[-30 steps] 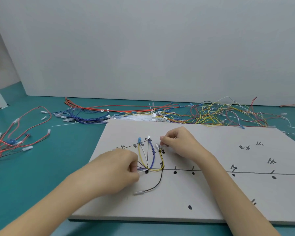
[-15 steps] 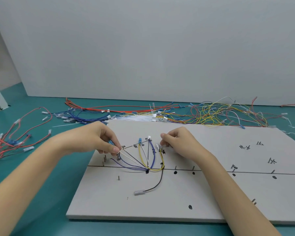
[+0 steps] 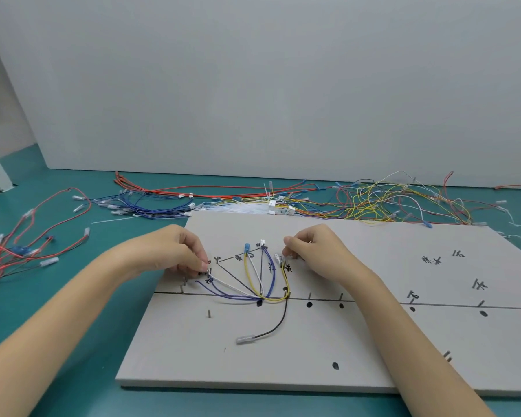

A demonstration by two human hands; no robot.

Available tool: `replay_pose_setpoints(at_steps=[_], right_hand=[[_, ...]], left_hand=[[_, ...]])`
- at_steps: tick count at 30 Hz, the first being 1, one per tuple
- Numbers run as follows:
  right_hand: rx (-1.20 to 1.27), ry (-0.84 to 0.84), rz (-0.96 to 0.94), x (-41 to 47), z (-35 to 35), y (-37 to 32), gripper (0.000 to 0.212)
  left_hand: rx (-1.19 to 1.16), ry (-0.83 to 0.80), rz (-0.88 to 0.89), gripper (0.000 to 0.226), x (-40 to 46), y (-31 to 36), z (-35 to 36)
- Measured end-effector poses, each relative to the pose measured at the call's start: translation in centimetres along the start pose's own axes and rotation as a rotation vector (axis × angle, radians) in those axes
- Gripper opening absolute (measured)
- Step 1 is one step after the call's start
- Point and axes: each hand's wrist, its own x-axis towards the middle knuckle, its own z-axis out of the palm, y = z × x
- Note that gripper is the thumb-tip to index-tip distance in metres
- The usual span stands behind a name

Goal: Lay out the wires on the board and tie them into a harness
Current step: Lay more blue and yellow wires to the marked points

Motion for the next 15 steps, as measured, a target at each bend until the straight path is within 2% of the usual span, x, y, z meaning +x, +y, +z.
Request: replay_pose_setpoints(at_steps=[5,9,12,15], right_hand=[[-0.007,0.004,-0.004,0.0,0.1,-0.1,0.034],[-0.025,0.005,0.001,-0.1,0.2,0.0,0.031],[-0.047,0.004,0.003,-0.1,0.1,-0.1,0.028],[-0.064,0.007,-0.017,-0.2,0.2,-0.3,0.023]], left_hand=[[0.048,0.063,-0.013,0.007,0.5,-0.1,0.7],[0.126,0.150,0.025,0.024,0.4,-0.7,0.6],[0.067,0.107,0.053,0.032,0.1,-1.3,0.1],[0.023,0.071,0.091,0.029,0.1,-1.8,-0.3]])
